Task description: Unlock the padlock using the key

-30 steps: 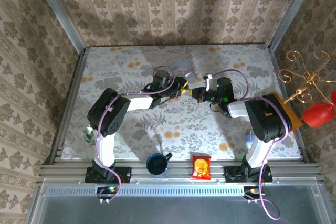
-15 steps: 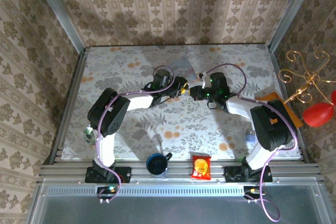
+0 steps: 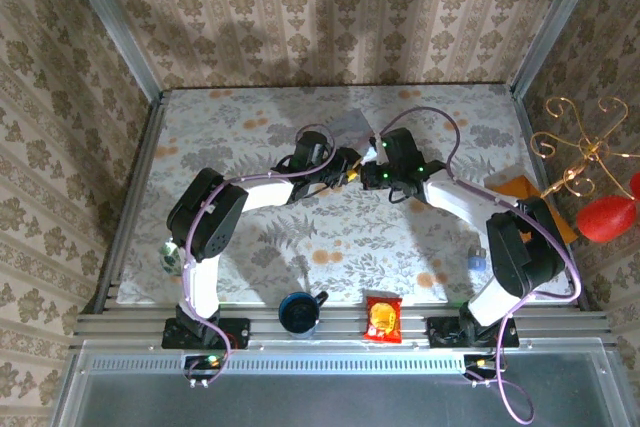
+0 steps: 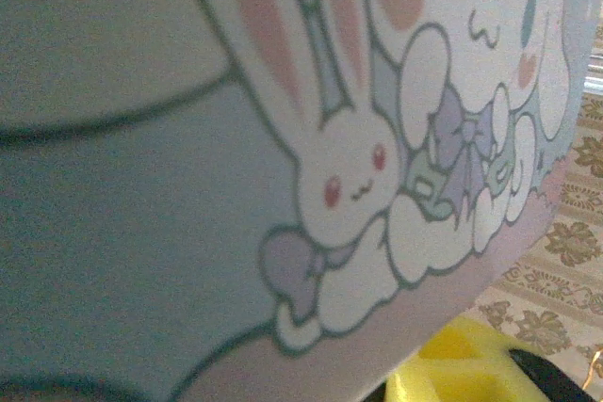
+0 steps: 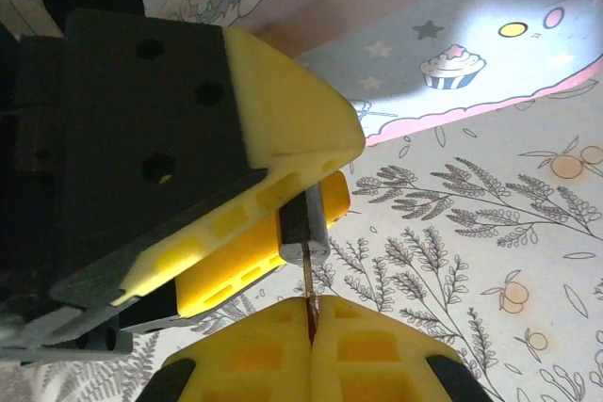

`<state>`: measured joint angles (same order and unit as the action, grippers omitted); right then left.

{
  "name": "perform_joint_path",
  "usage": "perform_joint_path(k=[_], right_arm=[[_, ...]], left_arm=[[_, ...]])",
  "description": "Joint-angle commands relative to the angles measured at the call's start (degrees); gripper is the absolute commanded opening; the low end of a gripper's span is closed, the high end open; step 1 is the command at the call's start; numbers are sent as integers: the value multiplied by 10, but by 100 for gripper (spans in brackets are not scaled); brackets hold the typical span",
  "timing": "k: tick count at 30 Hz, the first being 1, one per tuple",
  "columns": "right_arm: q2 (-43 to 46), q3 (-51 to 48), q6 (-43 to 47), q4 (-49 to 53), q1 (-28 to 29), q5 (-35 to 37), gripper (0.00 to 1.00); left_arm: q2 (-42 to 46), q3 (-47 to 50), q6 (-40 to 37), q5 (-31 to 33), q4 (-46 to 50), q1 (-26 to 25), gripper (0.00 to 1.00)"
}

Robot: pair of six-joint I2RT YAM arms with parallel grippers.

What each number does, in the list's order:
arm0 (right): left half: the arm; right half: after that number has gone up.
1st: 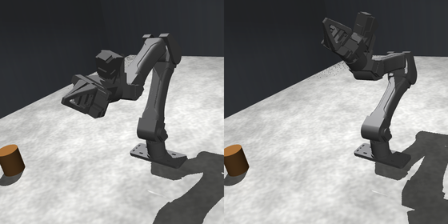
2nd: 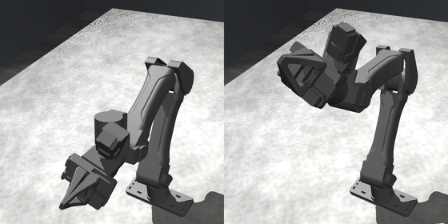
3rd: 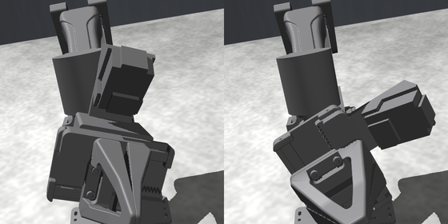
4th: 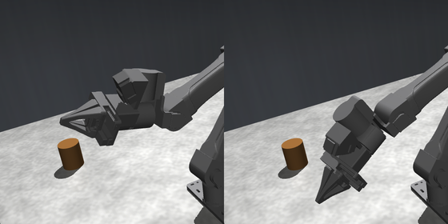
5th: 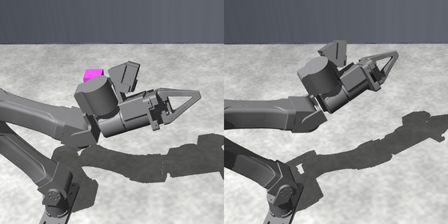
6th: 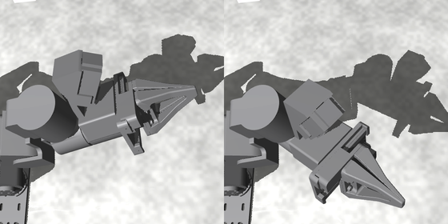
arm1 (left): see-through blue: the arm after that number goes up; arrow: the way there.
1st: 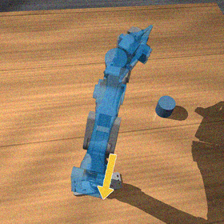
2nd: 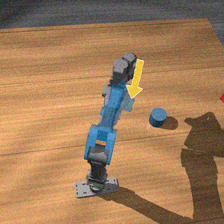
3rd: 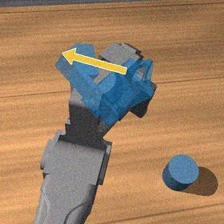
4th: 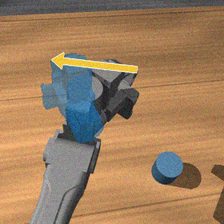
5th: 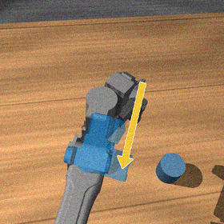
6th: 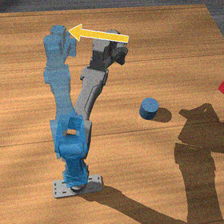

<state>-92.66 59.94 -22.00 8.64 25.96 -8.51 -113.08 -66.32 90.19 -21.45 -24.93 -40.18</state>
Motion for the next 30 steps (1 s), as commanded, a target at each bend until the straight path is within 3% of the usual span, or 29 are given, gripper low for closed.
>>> perform_joint_path(k=[1, 6, 13, 20, 30], right_arm=[[-26, 59, 14, -70, 46, 5, 0], [-43, 25, -23, -197, 26, -114, 0], [-47, -12, -29, -241, -18, -132, 0], [-14, -52, -34, -258, -24, -129, 29], [23, -66, -19, -223, -26, -92, 43]], left_arm=[[16, -25, -13, -116, -3, -63, 0], [15, -26, -9, -121, -16, -64, 0], [22, -10, 1, -115, -34, -60, 0], [22, 9, 14, -103, -51, -50, 0], [27, 22, 19, -93, -60, -41, 0]])
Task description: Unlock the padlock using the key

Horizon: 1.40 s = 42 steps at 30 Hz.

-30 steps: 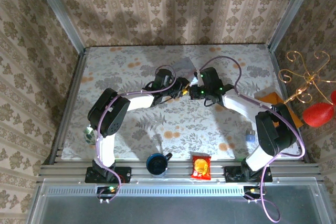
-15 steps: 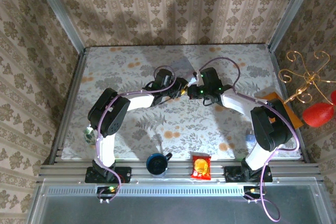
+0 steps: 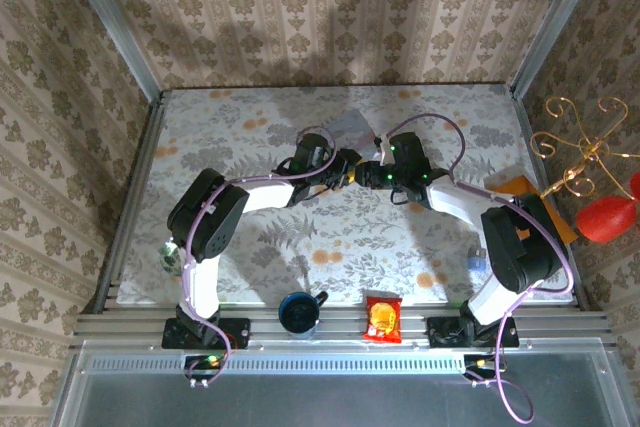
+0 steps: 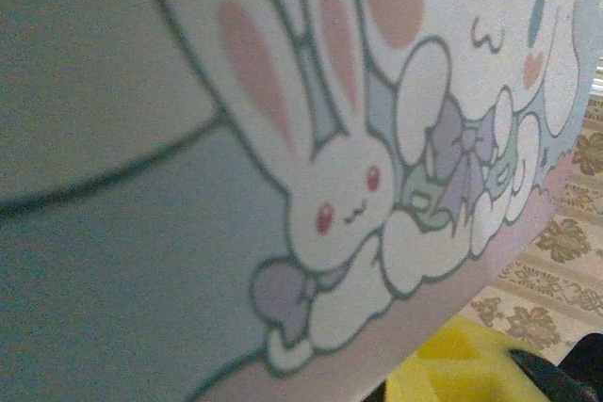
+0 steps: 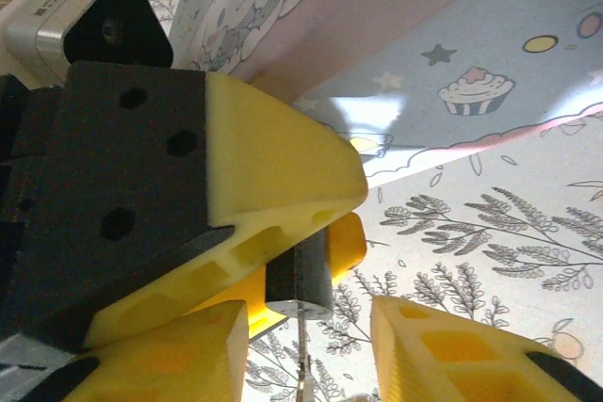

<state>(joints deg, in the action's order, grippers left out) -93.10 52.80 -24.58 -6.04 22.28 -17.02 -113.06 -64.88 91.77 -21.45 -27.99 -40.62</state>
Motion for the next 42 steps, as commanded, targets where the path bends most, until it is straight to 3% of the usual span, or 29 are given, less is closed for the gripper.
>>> perform_joint_path(k=[1, 10, 25, 28, 34, 42], right_arm=[[31, 2, 6, -78, 11, -7, 45], [90, -26, -2, -61, 2, 3, 56], [180, -59, -29, 11, -9, 49, 59], [190, -62, -28, 33, -9, 68, 53], [216, -81, -37, 68, -9, 86, 30], [234, -97, -62, 102, 2, 82, 26]], left_arm=[[27, 8, 4, -92, -30, -36, 0], [25, 11, 0, -91, -30, -33, 0], [13, 13, 0, -88, -26, -32, 0], [11, 16, 1, -86, -25, -33, 0], [10, 18, 0, -82, -23, -32, 0], [6, 17, 1, -80, -24, -33, 0]])
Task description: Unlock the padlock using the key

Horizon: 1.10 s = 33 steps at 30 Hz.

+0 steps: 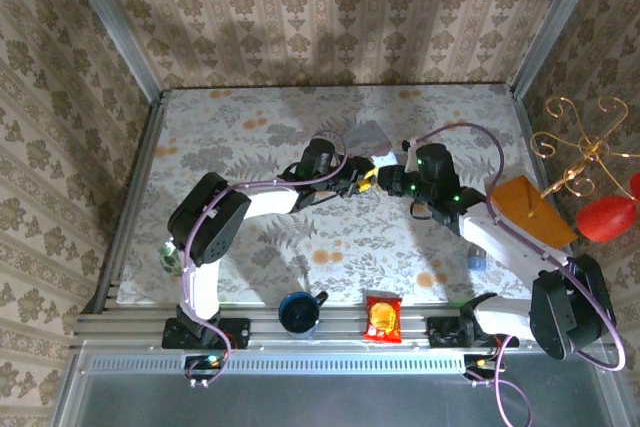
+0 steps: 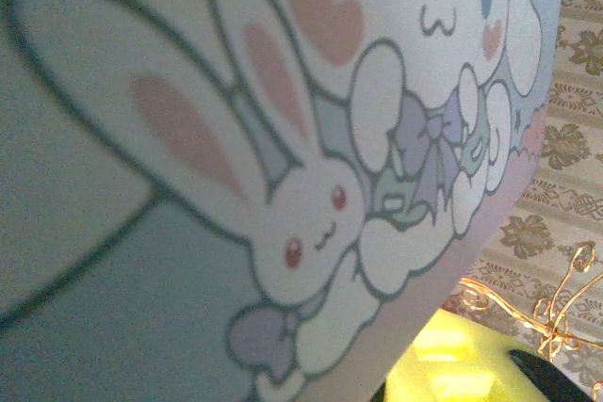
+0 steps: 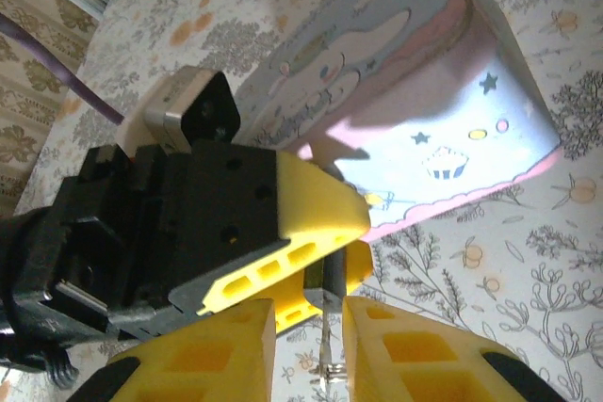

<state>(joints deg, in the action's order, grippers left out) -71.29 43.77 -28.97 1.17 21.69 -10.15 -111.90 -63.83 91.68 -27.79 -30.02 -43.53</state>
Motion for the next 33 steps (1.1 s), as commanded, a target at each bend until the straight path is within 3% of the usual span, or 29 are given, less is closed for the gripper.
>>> perform_joint_path(k=[1, 21, 33], right_arm=[[17, -7, -21, 35, 10, 15, 26], [-12, 5, -36, 62, 39, 23, 20], [-26, 10, -35, 53, 42, 30, 10]], left_arm=[[-6, 6, 1, -17, -5, -4, 0], [-11, 7, 6, -18, -11, -4, 0], [-13, 5, 6, -21, -11, -4, 0]])
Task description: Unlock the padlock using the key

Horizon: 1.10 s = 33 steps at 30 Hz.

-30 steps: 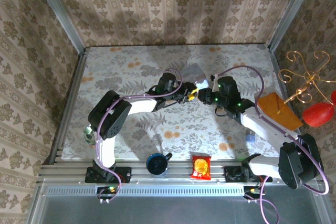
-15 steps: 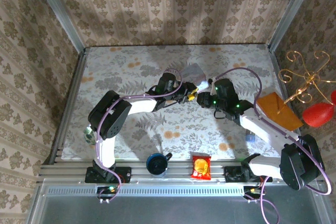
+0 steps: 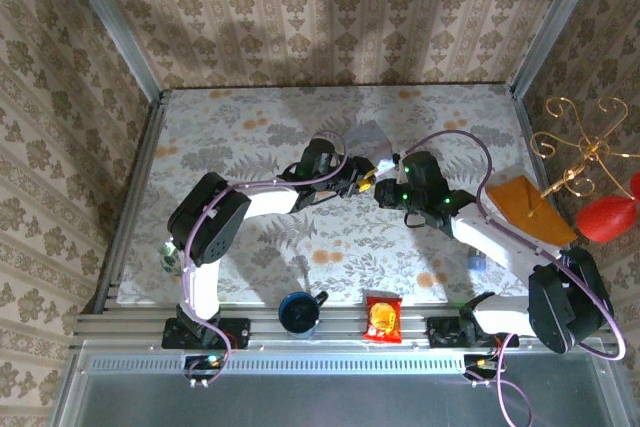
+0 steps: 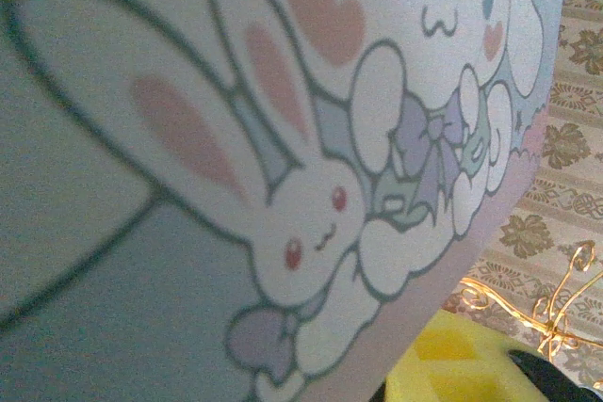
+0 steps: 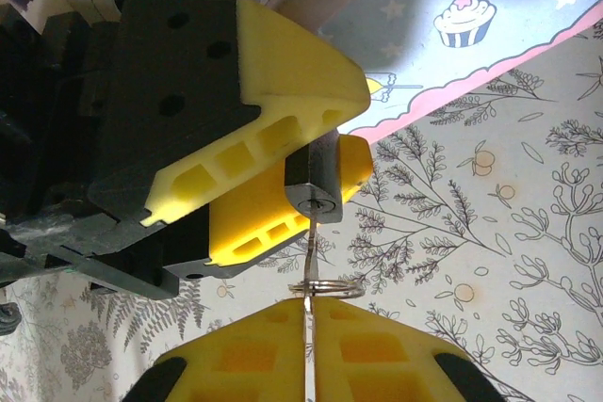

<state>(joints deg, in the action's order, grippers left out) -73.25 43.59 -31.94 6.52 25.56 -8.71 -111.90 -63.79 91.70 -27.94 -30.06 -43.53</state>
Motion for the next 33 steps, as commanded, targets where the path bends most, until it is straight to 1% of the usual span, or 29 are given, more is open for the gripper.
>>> perform_joint_path(k=[1, 4, 7, 9, 17, 28, 33], right_arm=[[-7, 14, -4, 1, 4, 18, 10], [-8, 19, -2, 4, 4, 25, 7], [-14, 24, 2, 4, 4, 26, 2], [-17, 27, 3, 4, 4, 25, 0], [-15, 41, 15, 12, 4, 42, 0], [-49, 58, 18, 2, 5, 40, 0], [-42, 48, 15, -26, 5, 48, 0]], left_arm=[[-13, 5, 7, -20, -10, -4, 0], [-13, 4, 6, -21, -10, -5, 0], [-13, 2, 5, -22, -9, -5, 0], [-14, 2, 5, -24, -8, -7, 0], [-15, 2, 5, -26, -7, -9, 0], [-17, -8, 4, -35, -8, -15, 0], [-18, -7, 5, -35, -9, -16, 0]])
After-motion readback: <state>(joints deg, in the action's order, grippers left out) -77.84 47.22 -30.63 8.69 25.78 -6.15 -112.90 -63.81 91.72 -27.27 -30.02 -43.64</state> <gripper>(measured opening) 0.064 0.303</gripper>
